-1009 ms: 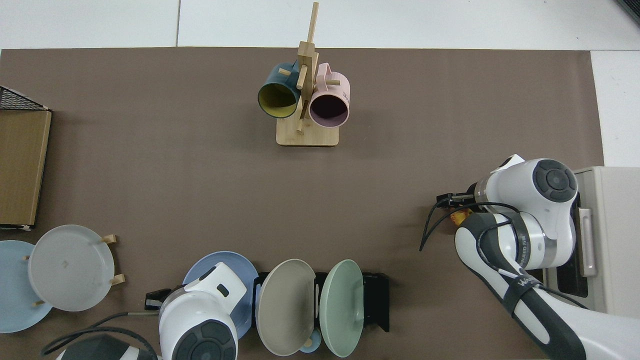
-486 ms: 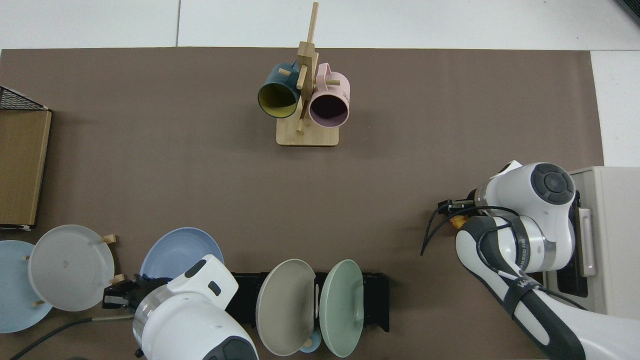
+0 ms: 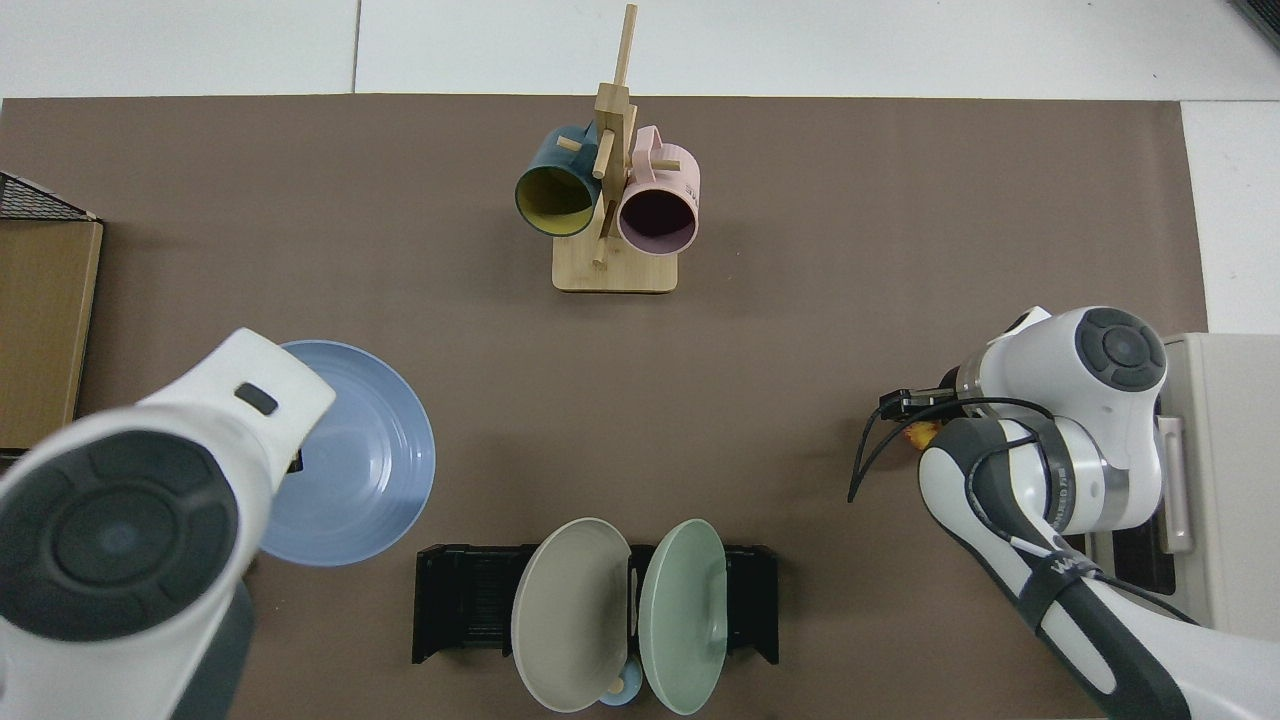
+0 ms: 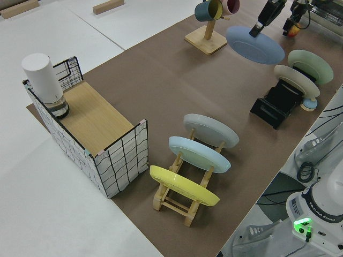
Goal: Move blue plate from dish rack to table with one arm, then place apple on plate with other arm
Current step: 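Pull the blue plate out of the rack with the left gripper, then lower the blue plate flat onto the table with the left gripper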
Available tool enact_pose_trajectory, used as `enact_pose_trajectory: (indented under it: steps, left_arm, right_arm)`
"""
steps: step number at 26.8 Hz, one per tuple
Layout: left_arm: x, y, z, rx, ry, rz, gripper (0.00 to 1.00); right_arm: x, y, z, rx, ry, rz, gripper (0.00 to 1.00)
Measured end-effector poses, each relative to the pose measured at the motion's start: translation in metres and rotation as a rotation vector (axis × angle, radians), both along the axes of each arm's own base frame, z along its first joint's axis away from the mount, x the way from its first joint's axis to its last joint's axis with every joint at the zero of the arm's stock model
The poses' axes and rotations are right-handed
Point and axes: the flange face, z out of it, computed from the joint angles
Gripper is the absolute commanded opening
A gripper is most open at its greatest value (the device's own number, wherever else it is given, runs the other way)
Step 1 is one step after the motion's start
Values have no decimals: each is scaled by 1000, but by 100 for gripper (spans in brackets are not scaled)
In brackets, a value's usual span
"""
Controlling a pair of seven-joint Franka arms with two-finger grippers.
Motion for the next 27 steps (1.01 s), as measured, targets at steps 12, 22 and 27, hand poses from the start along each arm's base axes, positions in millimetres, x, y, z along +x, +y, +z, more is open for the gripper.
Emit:
enact_pose_trajectory:
  steps: [12, 22, 27]
  left_arm:
    - [70, 14, -51, -469, 51, 140, 0]
    - [56, -63, -140, -608, -46, 89, 0]
    - [33, -93, -188, -625, -64, 74, 0]
  right_arm:
    - [45, 1, 121, -25, -18, 27, 0]
    - [57, 1, 158, -38, -63, 44, 0]
    - [57, 1, 157, -39, -61, 47, 0]
